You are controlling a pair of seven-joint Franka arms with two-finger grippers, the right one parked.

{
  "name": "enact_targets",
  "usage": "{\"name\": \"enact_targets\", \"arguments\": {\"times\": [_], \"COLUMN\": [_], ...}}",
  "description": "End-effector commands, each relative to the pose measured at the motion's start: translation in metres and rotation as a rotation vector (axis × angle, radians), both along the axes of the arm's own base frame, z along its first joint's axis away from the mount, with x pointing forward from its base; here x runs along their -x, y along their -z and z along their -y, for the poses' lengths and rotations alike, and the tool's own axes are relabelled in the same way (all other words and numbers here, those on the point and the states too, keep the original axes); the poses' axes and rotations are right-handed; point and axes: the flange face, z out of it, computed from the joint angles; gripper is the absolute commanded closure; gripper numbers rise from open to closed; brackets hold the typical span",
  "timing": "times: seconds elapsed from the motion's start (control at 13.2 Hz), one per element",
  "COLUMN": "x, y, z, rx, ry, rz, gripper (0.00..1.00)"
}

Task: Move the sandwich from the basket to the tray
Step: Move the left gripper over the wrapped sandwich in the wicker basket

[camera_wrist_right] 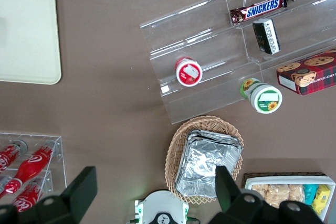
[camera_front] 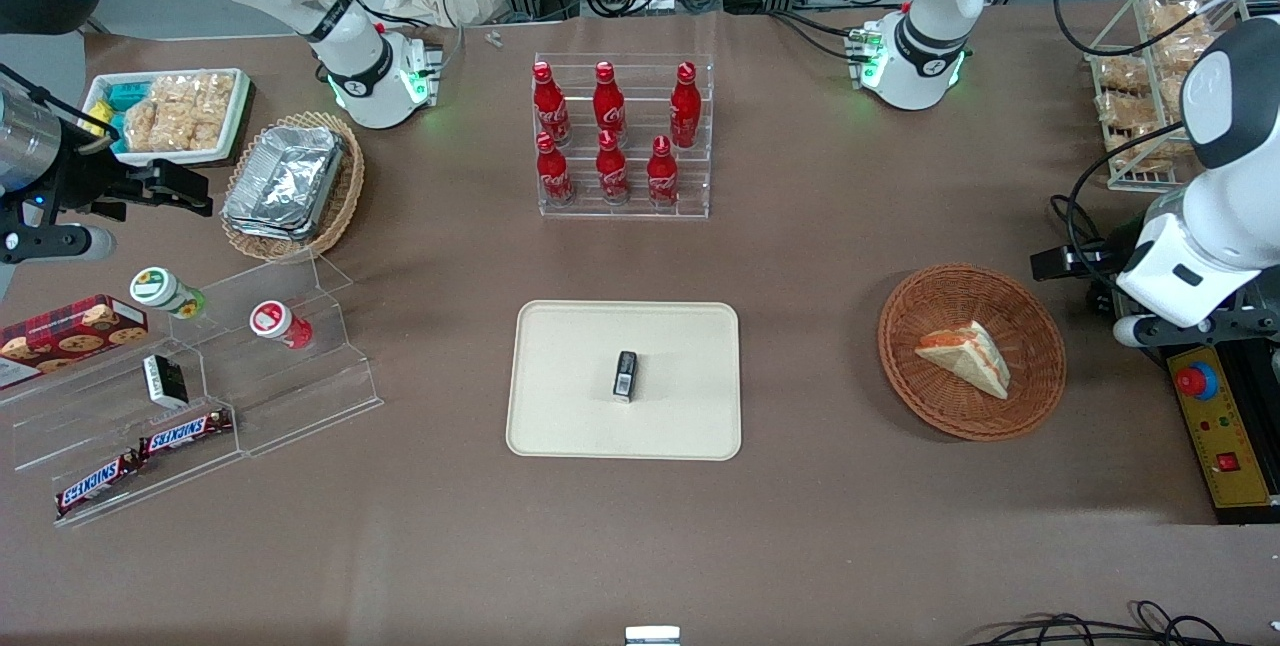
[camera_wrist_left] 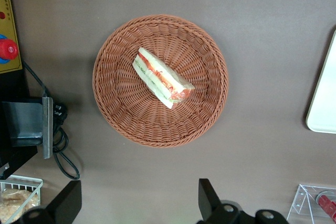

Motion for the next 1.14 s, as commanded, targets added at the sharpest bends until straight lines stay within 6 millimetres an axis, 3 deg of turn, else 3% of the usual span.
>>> {"name": "enact_targets", "arguments": {"times": [0.0,0.15,0.3,0.61,0.83,1.06], "x": [-0.002,-0.008,-0.001,0.012,0.006,-0.01], "y": [0.007,0.04,0.064,0.089,0.109,0.141], "z": [0.004,0.014,0.018,0.018,0.014,-0.007], "rx": [0.003,0.007,-0.004,-0.024,-0.037,-0.037], "ry": [-0.01,-0.009,-0.038,-0.143,-0.365,-0.662], "rz": [-0.031,-0.083,-0.09,-0.031,0.024,0.101], "gripper": [0.01,0.01,0.01,0.04,0.01,0.01]}}
